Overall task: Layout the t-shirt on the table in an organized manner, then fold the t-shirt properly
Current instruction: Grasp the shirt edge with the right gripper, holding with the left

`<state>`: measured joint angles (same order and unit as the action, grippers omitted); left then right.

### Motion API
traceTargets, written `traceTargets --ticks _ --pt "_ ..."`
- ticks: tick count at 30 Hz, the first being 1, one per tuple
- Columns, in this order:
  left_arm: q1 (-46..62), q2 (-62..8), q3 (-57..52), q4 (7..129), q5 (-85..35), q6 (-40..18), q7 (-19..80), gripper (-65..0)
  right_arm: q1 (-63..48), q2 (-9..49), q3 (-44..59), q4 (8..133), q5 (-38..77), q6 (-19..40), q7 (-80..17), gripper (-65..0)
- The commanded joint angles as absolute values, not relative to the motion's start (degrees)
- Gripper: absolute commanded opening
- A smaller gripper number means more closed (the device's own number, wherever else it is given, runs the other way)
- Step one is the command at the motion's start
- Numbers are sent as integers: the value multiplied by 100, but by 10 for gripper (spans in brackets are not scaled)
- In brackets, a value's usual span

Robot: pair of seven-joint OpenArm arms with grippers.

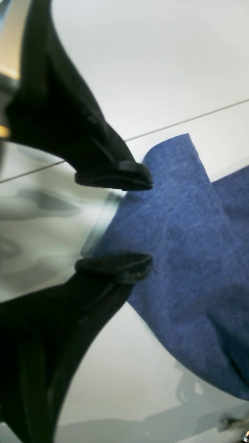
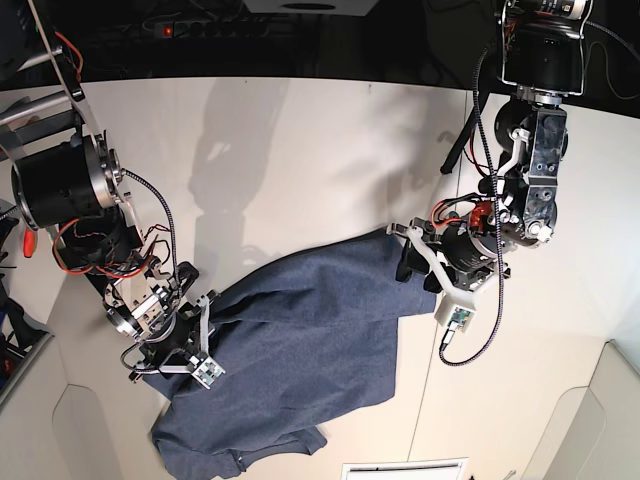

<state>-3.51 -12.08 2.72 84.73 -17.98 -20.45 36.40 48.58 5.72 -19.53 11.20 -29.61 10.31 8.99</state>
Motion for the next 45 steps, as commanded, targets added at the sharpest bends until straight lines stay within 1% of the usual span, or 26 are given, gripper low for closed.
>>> traceTargets --ticks 1,10,14,16,19,21,24,27,30,31,35,40,42,45 --pt "-460 -1238 261 8567 -1863 -2082 3518 -321 5092 587 -1942 1186 -2932 972 1028 -438" --pt "-460 -1240 261 8567 -1861 -2082 3518 -321 4941 554 -1942 1177 -2591 1114 1028 -441" --pt "-460 -1238 261 8567 -1863 -2082 3498 -321 4722 486 -1942 1177 -2095 1015 1225 -503" --pt "-460 -1238 261 8567 -1863 -2080 3494 -321 4602 436 -1942 1177 -1868 847 1426 -539" --pt "-460 -1238 261 8567 -1861 -2082 3496 -321 4451 362 -1942 1177 -1817 770 1354 -650" --pt "-460 -1240 261 8567 -1859 -2082 3496 -321 4394 338 -1942 1177 -1817 768 1081 -650" --pt "-462 -1240 261 8567 -1857 -2082 3494 -321 4329 333 -1942 1177 -1822 777 298 -650" --pt "-462 -1240 261 8567 -1857 -2082 3494 -321 4237 384 -1942 1177 -1817 934 -340 -650" --pt "-462 -1240 261 8567 -1857 -2082 3494 -321 4082 486 -1942 1210 -1815 1435 -432 -650" --pt "-462 -1240 261 8567 -1857 -2082 3494 -321 3990 537 -1942 1247 -1791 1487 -429 -650" --pt "-458 -1243 261 8567 -1831 -2082 3507 -321 3476 663 -1942 1619 -1754 1487 -436 -650" --pt "-460 -1243 261 8567 -1822 -2082 3494 -321 2696 764 -1942 2429 -1754 1474 -644 -650" --pt "-462 -1243 261 8567 -1822 -2082 3487 -321 2397 794 -1942 2912 -1754 1260 -633 -650" --pt "-460 -1243 261 8567 -1822 -2084 3494 -321 2021 816 -1940 3750 -1625 311 -609 -650"
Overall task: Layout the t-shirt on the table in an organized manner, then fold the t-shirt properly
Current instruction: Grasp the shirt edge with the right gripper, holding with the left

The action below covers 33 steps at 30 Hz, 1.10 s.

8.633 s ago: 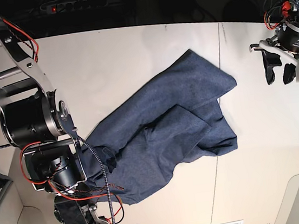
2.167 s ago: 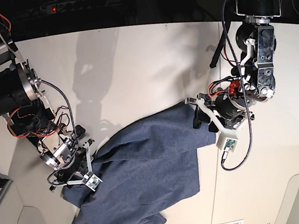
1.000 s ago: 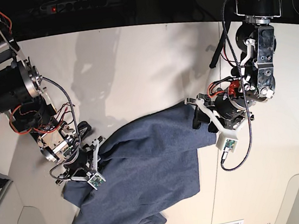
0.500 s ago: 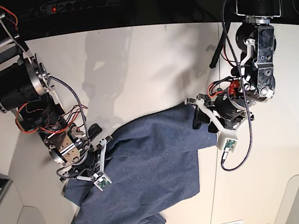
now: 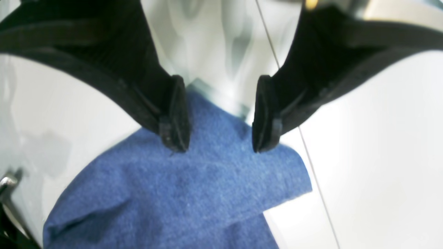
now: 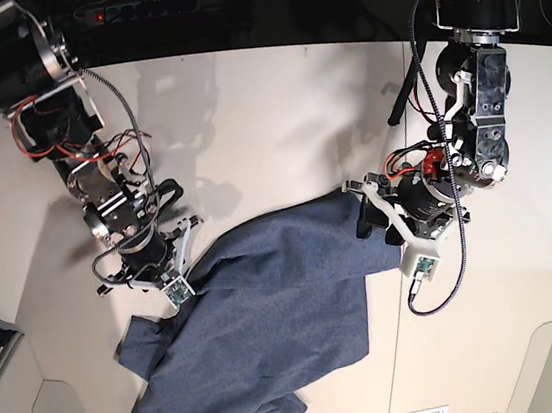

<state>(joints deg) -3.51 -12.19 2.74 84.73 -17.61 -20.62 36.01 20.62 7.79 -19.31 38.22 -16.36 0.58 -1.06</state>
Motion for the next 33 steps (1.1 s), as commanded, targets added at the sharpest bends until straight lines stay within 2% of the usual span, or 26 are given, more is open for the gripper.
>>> traceTargets --ticks 1,2,5,7,11,15,21,25,33 --pt "-460 -1243 261 8567 -1822 -2082 3492 -321 1944 825 -1940 4012 -1363 5 -604 -650" --pt "-462 -1243 261 8567 -1820 -2082 3492 -321 1911 823 -1938 4246 -982 -213 -607 -628" --pt "-460 -1243 261 8567 -1817 -2084 3492 -321 1929 770 -1796 4698 84 -475 -604 -449" --pt "-460 -1243 261 8567 -1817 -2082 3492 -321 1968 648 -1509 4827 484 -574 -604 -385" --pt "-460 -1243 261 8567 -1815 -2082 3492 -321 2106 338 -744 4845 1076 -532 -602 -382" --pt "-462 -1243 261 8567 -1817 -2082 3450 -321 2412 108 -23 4766 2228 -75 -670 -383" --pt "-460 -1243 261 8567 -1813 -2082 3454 -321 3192 -113 823 3658 3041 486 -770 -387" --pt "-460 -1243 261 8567 -1813 -2082 3454 -321 3540 -128 1026 3052 3124 812 -749 -387" --pt "-462 -1243 261 8567 -1813 -2082 3452 -321 3820 -128 1044 2982 3500 821 -617 -387"
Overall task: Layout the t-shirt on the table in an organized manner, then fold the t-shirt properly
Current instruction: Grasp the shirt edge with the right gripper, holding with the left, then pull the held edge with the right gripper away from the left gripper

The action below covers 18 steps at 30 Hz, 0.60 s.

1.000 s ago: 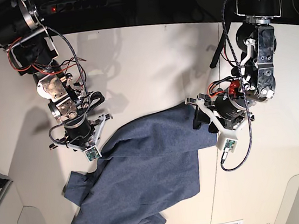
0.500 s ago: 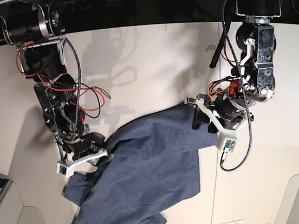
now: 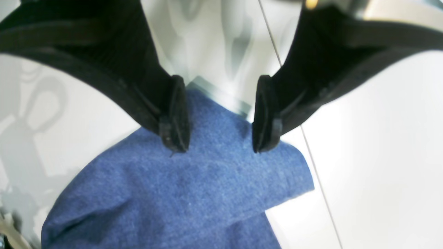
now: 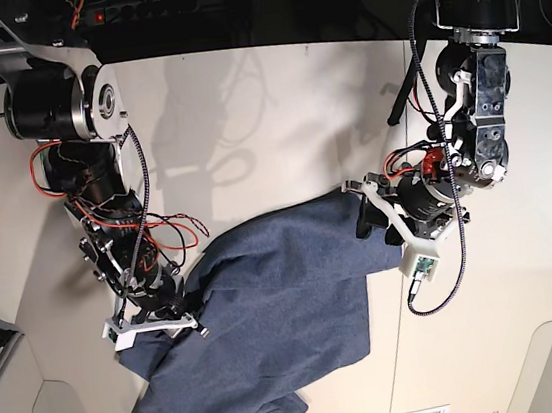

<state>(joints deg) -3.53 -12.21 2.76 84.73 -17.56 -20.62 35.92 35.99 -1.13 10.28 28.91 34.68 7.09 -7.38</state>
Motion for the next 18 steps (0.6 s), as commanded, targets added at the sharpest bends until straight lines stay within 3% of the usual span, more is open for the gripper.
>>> traceTargets --ticks 1,8,12,18 --pt "-460 -1243 261 8567 -1813 -2082 3452 -321 3865 -128 1044 2982 3494 821 -620 -387" --pt "-460 -1243 261 8567 -1813 -2082 3452 -321 4051 -128 1044 2982 3494 987 -576 -388" --pt "-460 -1243 261 8567 -1813 -2082 3452 -321 4045 -128 1044 2980 3494 985 -561 -447" --pt "-460 -1243 261 8567 -1806 -2082 3452 -321 4042 -130 1044 2934 3492 939 -563 -449"
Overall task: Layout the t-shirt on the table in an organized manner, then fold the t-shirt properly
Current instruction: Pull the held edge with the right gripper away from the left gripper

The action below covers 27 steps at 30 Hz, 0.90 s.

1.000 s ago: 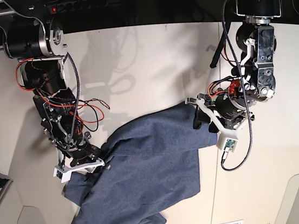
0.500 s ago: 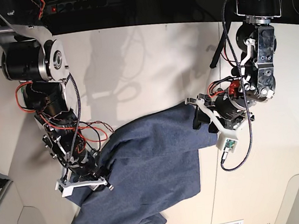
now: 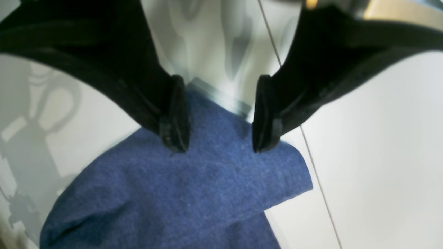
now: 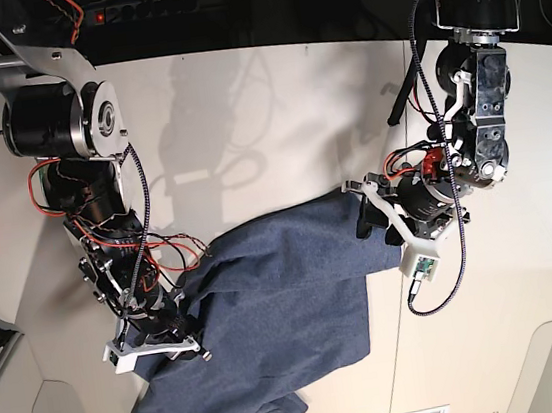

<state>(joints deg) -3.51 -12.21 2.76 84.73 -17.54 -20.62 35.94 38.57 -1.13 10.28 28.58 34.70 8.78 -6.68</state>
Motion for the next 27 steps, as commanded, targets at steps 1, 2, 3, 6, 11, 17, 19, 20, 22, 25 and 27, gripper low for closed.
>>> traceTargets --ticks 1,2,3,6,11,17,19,20,22,25,27 --pt "-460 -1243 261 8567 -1782 -2082 3452 -321 4040 -128 1044 2904 3492 939 -563 -449" --pt "-460 -1243 261 8567 -1752 -2082 3452 -321 4038 -130 1044 2880 3492 939 -563 -449" --pt "-460 -1243 261 8567 -1712 -2082 3452 -321 4012 -130 1044 2875 3494 939 -563 -449" --pt "-460 -1245 261 8567 -1669 -2082 3452 -321 3916 -132 1044 2875 3492 941 -561 -449" --pt "-460 -1243 261 8567 -1671 -2082 3426 -321 3739 -167 1044 2875 3492 945 -556 -454" --pt "-460 -1243 261 8567 -1671 -2082 3430 -321 3728 -176 1044 2877 3492 941 -309 -650" --pt "-462 -1243 261 8567 -1669 -2082 3430 -321 3726 -176 1044 2877 3468 943 -303 -650" --pt "-460 -1243 261 8567 -1669 -2082 3430 -321 3721 -176 1044 2877 3435 945 -307 -650" --pt "-460 -1243 261 8567 -1669 -2082 3435 -321 3636 -176 1044 2939 3406 996 -309 -650" --pt "-460 -1243 261 8567 -1667 -2082 3457 -321 3343 -176 1044 3183 3406 1100 -438 -650" --pt "-458 -1243 261 8567 -1664 -2082 3459 -321 3035 -176 1044 3509 3411 1153 -600 -650"
